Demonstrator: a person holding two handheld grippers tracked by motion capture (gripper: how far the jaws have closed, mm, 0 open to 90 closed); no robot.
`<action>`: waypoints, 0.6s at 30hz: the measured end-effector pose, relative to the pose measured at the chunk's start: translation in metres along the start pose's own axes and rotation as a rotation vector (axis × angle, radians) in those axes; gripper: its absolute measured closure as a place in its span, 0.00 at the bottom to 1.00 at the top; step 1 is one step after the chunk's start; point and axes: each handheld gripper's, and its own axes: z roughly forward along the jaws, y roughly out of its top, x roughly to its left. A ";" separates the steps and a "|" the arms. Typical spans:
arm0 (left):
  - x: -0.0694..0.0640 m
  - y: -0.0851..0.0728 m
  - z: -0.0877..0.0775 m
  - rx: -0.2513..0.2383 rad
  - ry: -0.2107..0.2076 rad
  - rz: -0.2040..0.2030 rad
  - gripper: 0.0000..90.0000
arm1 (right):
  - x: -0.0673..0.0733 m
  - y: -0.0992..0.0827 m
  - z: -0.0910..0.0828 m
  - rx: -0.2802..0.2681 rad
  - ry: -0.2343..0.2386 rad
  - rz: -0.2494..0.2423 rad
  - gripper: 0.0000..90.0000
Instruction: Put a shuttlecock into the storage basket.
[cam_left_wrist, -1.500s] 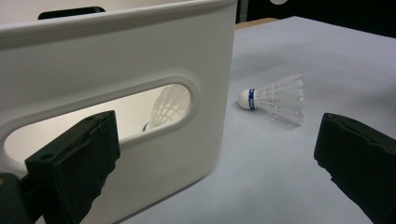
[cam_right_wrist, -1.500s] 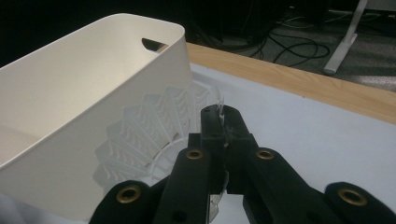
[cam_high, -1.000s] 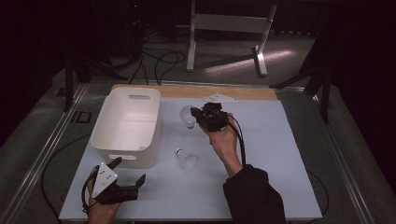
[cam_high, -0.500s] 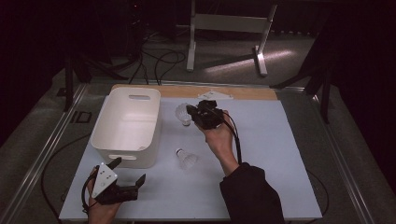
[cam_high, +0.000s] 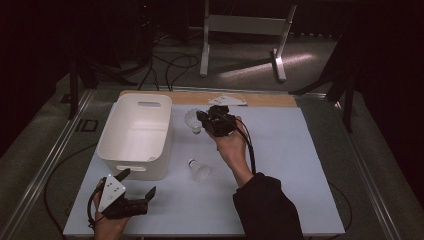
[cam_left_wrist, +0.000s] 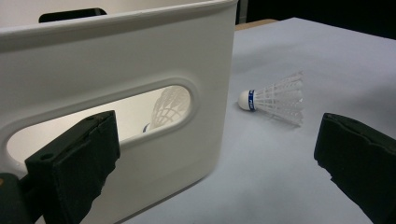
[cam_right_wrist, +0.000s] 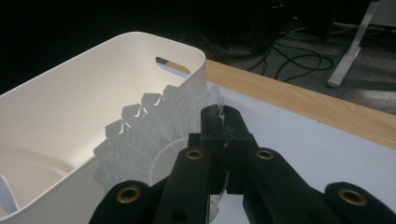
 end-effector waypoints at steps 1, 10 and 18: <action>0.000 0.000 0.000 0.000 0.000 0.000 0.01 | 0.000 0.001 0.000 0.001 0.000 -0.003 1.00; 0.000 0.000 0.000 0.000 0.000 0.000 0.01 | 0.005 0.005 0.004 -0.003 0.008 -0.010 1.00; 0.000 0.000 0.000 0.000 0.000 0.000 0.01 | 0.009 0.010 0.008 -0.006 0.011 -0.012 1.00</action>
